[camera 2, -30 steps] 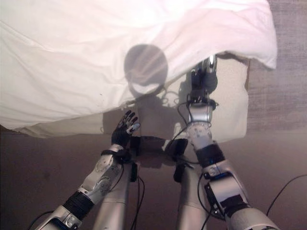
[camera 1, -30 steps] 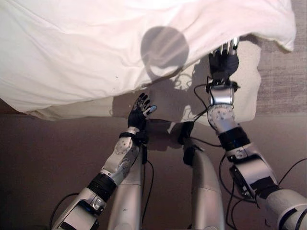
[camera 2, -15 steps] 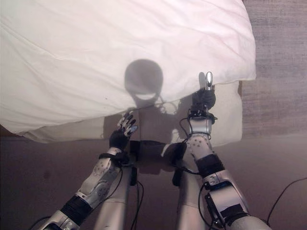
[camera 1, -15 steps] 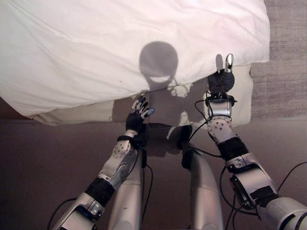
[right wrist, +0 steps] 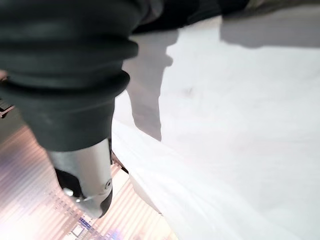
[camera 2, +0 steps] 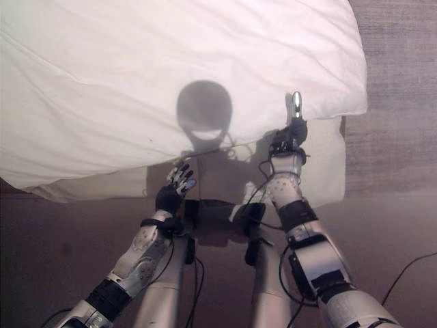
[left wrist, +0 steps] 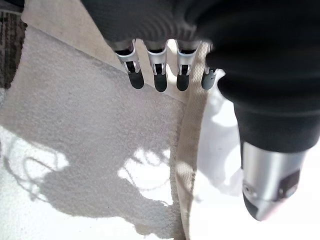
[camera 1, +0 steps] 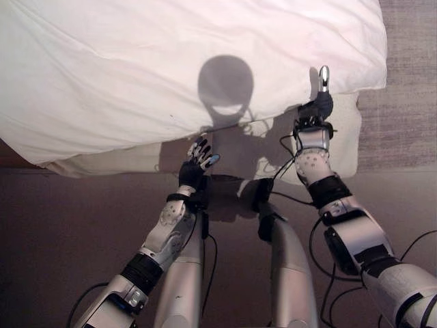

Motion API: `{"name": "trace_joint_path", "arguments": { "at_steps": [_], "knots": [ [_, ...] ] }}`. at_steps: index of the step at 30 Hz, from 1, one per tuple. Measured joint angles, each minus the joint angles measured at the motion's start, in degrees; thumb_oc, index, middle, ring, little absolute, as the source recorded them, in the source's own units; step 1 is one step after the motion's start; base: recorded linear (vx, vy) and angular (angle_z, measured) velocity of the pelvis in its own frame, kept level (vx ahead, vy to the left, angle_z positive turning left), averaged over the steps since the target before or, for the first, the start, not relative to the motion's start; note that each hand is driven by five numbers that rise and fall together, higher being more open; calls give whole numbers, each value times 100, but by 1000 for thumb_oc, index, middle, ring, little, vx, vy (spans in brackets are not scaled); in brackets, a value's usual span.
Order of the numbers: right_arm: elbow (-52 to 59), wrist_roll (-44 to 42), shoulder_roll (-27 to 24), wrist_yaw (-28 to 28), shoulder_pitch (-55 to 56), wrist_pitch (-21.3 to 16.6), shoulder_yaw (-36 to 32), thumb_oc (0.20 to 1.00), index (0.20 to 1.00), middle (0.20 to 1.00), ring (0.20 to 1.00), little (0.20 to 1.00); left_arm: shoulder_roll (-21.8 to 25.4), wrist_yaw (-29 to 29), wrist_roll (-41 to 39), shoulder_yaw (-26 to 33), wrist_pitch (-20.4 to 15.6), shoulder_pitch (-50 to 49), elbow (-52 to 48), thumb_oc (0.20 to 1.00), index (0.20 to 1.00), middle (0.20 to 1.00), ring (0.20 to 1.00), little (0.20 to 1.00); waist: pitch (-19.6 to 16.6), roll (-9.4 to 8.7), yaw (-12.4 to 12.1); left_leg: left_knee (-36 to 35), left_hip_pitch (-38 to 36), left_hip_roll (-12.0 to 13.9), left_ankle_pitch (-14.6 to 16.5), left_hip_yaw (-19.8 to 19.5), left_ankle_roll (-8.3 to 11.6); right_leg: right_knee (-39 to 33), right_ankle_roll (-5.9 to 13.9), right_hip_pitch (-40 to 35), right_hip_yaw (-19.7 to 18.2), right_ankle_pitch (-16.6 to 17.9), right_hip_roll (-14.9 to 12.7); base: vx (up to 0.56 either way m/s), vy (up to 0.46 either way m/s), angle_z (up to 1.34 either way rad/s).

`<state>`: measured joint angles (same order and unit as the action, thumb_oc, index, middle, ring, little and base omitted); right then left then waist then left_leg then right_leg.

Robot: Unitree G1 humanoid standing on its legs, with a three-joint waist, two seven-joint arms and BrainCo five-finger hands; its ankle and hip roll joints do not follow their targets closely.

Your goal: Make the bed

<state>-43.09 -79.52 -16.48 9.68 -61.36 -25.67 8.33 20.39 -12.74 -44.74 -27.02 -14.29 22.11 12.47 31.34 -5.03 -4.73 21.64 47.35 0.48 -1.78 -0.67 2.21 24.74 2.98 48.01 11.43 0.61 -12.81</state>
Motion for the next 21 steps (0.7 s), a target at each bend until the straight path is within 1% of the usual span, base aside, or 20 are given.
{"name": "trace_joint_path", "arguments": {
  "at_steps": [2,5,9,18,19,21],
  "knots": [
    [-598,-7,-206,77,-427,137,-90,1000,1000,1000,1000,1000,48,67,0,-34,-1,-8,-3,1000,1000,1000,1000,1000,0,0,-122,-2,1,9,-2,3,3,1,0,7,0,0,6,0,0,0],
    [-1079,-6,-386,138,-818,287,-90,1000,1000,1000,1000,1000,156,116,-1,-65,2,-39,-2,1000,1000,1000,1000,1000,2,4,-236,-3,6,-4,-5,-3,5,2,4,10,8,-7,-8,0,0,0],
    [-1619,-8,-511,228,-1170,464,-94,1000,1000,1000,1000,1000,267,172,-1,-111,6,-51,-2,1000,1000,1000,1000,1000,3,5,-289,-19,21,-38,-20,-24,-11,7,14,8,30,-13,-38,18,-16,5],
    [-1704,-4,-662,339,-1207,533,-94,1000,1000,1000,1000,1000,270,206,-3,-151,30,-56,-5,1000,1000,1000,1000,1000,5,11,-303,-116,57,-69,-87,-122,16,51,8,46,130,-34,-87,20,-18,6],
    [-1724,1,-663,343,-1211,533,-95,555,555,555,555,555,268,206,-3,-154,43,-54,-7,1000,1000,1000,1000,1000,6,13,-298,-119,60,-69,-89,-126,17,56,1,53,132,-39,-87,0,0,0],
    [-1730,3,-663,351,-1211,533,-94,200,200,200,200,200,260,206,-8,-155,44,-52,-9,1000,1000,1000,1000,1000,6,13,-288,-122,69,-71,-91,-126,18,73,-4,69,133,-47,-88,0,0,0]
  ]
}}
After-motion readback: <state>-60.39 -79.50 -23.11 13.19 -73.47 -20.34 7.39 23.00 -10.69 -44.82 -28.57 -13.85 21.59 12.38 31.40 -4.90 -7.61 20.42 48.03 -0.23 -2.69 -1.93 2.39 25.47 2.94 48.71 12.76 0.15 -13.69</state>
